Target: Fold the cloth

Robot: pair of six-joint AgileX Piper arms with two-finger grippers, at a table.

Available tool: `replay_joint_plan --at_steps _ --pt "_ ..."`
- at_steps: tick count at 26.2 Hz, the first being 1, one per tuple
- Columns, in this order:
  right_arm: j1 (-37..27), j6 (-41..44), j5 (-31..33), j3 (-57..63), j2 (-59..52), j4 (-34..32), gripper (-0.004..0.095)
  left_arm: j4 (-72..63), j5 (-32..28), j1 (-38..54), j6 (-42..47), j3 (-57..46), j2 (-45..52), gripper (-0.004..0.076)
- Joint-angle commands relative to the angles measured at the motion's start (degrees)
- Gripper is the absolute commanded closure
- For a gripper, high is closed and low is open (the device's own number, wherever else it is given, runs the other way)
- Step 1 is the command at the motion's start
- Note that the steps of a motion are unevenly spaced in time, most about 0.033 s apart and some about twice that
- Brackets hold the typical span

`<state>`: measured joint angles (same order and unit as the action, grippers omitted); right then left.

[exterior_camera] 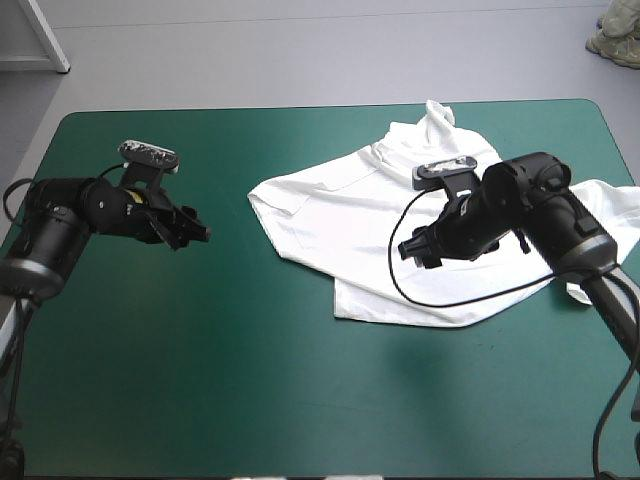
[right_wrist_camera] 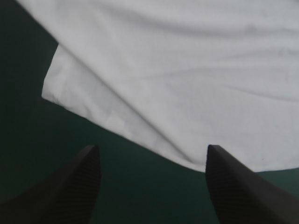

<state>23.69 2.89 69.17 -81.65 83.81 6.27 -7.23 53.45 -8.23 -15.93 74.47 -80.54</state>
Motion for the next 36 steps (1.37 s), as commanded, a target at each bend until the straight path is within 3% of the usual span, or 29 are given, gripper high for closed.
replay_joint_plan --at_steps 1,16,30,32,34,36 --pt "3.03 1.92 -2.48 3.2 -5.1 -0.62 0.0301 -2.39 -2.33 -0.06 -1.36 7.88 -4.49 0.0275" --pt "5.04 3.84 -2.61 9.08 -8.95 -0.98 0.0301 -9.48 -0.44 -0.72 -5.91 40.05 -36.45 0.0276" --pt "5.04 1.16 -1.73 9.08 -8.95 -2.92 0.0301 -4.01 -2.03 -6.79 -5.06 44.26 -46.49 0.0276" --pt "5.04 -0.34 -1.99 9.08 -8.95 -1.67 0.031 -1.84 -1.8 -6.91 -2.43 44.26 -47.4 0.0311" --pt "5.04 -1.72 -4.09 9.08 -8.72 -0.21 0.0341 0.4 -0.89 -6.91 -0.74 44.26 -48.48 0.0398" --pt "5.64 -4.57 -7.32 9.18 -7.0 3.9 0.0376 2.2 0.93 -6.91 -0.76 44.26 -49.59 0.0602"
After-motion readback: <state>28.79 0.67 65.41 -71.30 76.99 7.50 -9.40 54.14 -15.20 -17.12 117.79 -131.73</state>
